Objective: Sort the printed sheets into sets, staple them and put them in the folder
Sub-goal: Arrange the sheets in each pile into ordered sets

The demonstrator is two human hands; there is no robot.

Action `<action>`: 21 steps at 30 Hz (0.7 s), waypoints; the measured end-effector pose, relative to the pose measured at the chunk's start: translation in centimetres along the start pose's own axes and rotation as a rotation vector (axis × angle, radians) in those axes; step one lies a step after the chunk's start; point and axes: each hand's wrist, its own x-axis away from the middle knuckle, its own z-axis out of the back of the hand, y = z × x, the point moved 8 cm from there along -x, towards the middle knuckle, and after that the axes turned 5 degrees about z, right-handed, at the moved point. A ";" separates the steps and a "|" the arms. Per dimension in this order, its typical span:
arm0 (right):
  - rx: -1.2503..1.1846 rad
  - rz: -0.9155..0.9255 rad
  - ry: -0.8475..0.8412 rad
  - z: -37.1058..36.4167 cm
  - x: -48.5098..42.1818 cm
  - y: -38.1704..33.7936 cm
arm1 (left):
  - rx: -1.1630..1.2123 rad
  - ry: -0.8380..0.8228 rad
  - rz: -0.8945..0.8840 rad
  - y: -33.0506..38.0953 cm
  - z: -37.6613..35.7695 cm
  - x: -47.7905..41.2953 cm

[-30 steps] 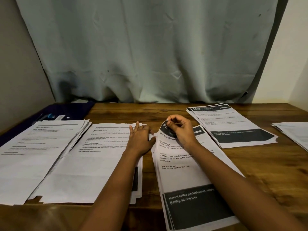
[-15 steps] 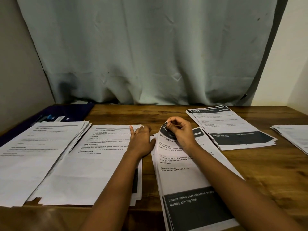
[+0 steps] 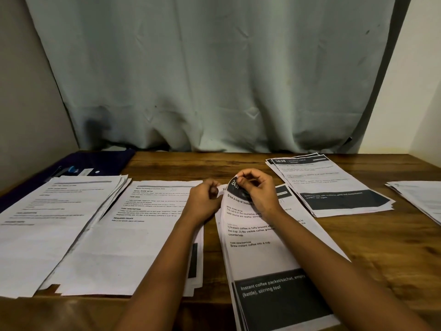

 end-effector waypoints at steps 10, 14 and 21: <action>0.317 0.149 0.001 -0.8 0.2 -1.4 | 0.551 -0.103 0.189 -0.4 -0.4 0.0; 0.346 0.142 0.029 -0.6 0.0 -1.2 | 0.581 -0.097 0.157 0.3 -0.2 0.3; 0.393 0.184 0.030 -0.9 0.1 -1.7 | 0.513 -0.050 0.088 1.0 0.3 0.7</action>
